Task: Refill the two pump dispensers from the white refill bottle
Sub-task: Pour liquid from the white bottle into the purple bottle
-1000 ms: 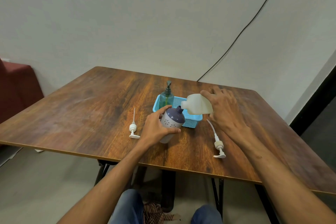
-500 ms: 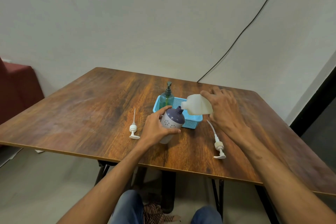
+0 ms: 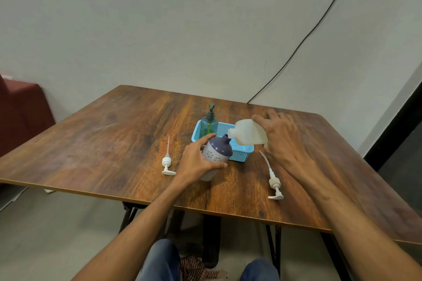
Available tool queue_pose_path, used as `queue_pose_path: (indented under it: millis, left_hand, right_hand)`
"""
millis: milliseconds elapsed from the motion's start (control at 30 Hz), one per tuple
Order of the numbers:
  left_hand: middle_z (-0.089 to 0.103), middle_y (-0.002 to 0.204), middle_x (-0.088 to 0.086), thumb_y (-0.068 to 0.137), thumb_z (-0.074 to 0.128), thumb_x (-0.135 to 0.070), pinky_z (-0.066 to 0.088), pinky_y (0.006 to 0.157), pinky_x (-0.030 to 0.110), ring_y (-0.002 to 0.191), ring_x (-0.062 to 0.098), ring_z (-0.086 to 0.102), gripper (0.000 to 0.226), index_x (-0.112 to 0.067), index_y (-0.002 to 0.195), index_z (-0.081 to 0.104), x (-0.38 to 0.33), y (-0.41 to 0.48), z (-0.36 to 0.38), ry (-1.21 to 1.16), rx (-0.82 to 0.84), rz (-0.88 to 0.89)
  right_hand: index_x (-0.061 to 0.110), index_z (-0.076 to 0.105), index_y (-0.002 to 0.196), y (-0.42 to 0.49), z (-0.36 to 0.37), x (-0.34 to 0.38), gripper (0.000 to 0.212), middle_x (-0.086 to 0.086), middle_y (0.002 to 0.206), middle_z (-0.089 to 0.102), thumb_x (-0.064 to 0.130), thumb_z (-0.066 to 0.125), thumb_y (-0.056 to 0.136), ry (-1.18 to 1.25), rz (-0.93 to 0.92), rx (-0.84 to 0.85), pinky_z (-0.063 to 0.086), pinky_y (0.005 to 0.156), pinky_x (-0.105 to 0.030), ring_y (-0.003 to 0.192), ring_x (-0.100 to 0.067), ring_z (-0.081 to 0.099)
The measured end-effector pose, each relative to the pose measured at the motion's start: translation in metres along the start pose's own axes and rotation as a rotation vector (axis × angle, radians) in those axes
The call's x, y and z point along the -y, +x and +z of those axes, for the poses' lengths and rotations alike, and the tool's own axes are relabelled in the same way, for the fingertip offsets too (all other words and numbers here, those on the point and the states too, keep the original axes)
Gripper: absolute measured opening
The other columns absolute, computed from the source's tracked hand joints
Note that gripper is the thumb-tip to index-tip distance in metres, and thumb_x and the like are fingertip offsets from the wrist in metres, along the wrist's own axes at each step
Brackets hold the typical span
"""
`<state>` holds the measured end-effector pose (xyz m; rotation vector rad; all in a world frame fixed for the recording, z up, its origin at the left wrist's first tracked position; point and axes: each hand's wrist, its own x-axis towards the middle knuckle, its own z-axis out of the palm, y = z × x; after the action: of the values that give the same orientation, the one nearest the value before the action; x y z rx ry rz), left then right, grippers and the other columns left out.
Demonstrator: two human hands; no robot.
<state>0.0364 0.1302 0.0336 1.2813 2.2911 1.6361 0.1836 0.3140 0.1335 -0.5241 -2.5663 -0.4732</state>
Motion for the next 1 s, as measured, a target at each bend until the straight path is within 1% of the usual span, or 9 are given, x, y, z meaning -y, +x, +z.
queue_pose_path:
  millis: [100, 233, 367, 500, 600, 767, 867, 1000]
  left_hand:
    - [0.061, 0.135, -0.003, 0.061, 0.093, -0.043, 0.053, 0.099, 0.034, 0.117, 0.011, 0.057, 0.095, -0.022, 0.143, 0.051, -0.0007, -0.0001, 0.0003, -0.001, -0.001, 0.008]
    - [0.060, 0.135, -0.003, 0.062, 0.093, -0.042, 0.052, 0.098, 0.030, 0.116, 0.010, 0.057, 0.094, -0.022, 0.143, 0.050, -0.0018, 0.0003, 0.0001, -0.004, 0.000, 0.010]
    - [0.060, 0.136, -0.003, 0.062, 0.093, -0.042, 0.052, 0.099, 0.032, 0.116, 0.010, 0.057, 0.094, -0.022, 0.143, 0.050, -0.0022, 0.0010, -0.0008, -0.006, 0.002, 0.011]
    - [0.061, 0.135, -0.003, 0.061, 0.094, -0.041, 0.054, 0.097, 0.032, 0.115, 0.011, 0.058, 0.093, -0.020, 0.142, 0.052, -0.0029, 0.0017, -0.0016, -0.015, 0.001, 0.019]
    - [0.061, 0.135, -0.003, 0.061, 0.093, -0.042, 0.054, 0.097, 0.032, 0.115, 0.011, 0.058, 0.094, -0.021, 0.142, 0.052, -0.0024, 0.0022, -0.0017, -0.010, -0.001, 0.020]
    - [0.061, 0.135, -0.003, 0.060, 0.094, -0.041, 0.052, 0.095, 0.027, 0.115, 0.010, 0.058, 0.094, -0.020, 0.142, 0.052, -0.0034, 0.0031, -0.0013, -0.009, -0.008, 0.024]
    - [0.061, 0.135, -0.002, 0.061, 0.094, -0.039, 0.052, 0.096, 0.028, 0.116, 0.010, 0.058, 0.093, -0.019, 0.142, 0.052, -0.0035, 0.0029, -0.0012, -0.010, -0.005, 0.031]
    - [0.061, 0.135, -0.002, 0.062, 0.094, -0.038, 0.049, 0.093, 0.020, 0.115, 0.009, 0.057, 0.092, -0.020, 0.142, 0.052, -0.0042, 0.0033, -0.0012, -0.013, 0.004, 0.028]
  right_hand:
    - [0.024, 0.058, 0.127, -0.0005, -0.0003, -0.0005, 0.075, -0.013, 0.111, 0.059, 0.013, 0.087, 0.059, -0.007, 0.002, 0.008, 0.047, 0.081, -0.041, 0.091, -0.034, 0.058]
    - [0.025, 0.057, 0.128, -0.0003, -0.0010, -0.0007, 0.074, -0.012, 0.113, 0.059, 0.013, 0.086, 0.061, -0.005, 0.007, 0.008, 0.047, 0.083, -0.042, 0.094, -0.034, 0.058]
    - [0.024, 0.058, 0.126, -0.0002, -0.0042, 0.0000, 0.072, -0.012, 0.111, 0.059, 0.009, 0.083, 0.060, 0.002, 0.006, -0.011, 0.046, 0.082, -0.042, 0.091, -0.033, 0.058]
    - [0.024, 0.060, 0.123, 0.0003, -0.0072, 0.0000, 0.070, -0.010, 0.106, 0.059, 0.007, 0.081, 0.059, 0.004, 0.005, -0.018, 0.046, 0.079, -0.041, 0.085, -0.032, 0.057]
    - [0.024, 0.060, 0.124, 0.0008, -0.0074, -0.0002, 0.070, -0.010, 0.107, 0.059, 0.007, 0.081, 0.060, 0.008, -0.001, -0.018, 0.046, 0.080, -0.041, 0.086, -0.032, 0.057]
    - [0.023, 0.059, 0.125, 0.0009, -0.0084, 0.0004, 0.070, -0.010, 0.108, 0.059, 0.010, 0.083, 0.061, 0.011, -0.005, -0.022, 0.046, 0.081, -0.042, 0.088, -0.032, 0.057]
    - [0.023, 0.058, 0.128, 0.0009, -0.0083, 0.0005, 0.071, -0.011, 0.112, 0.059, 0.012, 0.085, 0.063, 0.007, -0.005, -0.010, 0.046, 0.083, -0.042, 0.091, -0.032, 0.057]
    - [0.024, 0.056, 0.131, 0.0011, -0.0093, 0.0011, 0.073, -0.011, 0.116, 0.058, 0.014, 0.085, 0.065, 0.001, 0.000, 0.007, 0.046, 0.086, -0.042, 0.097, -0.032, 0.057]
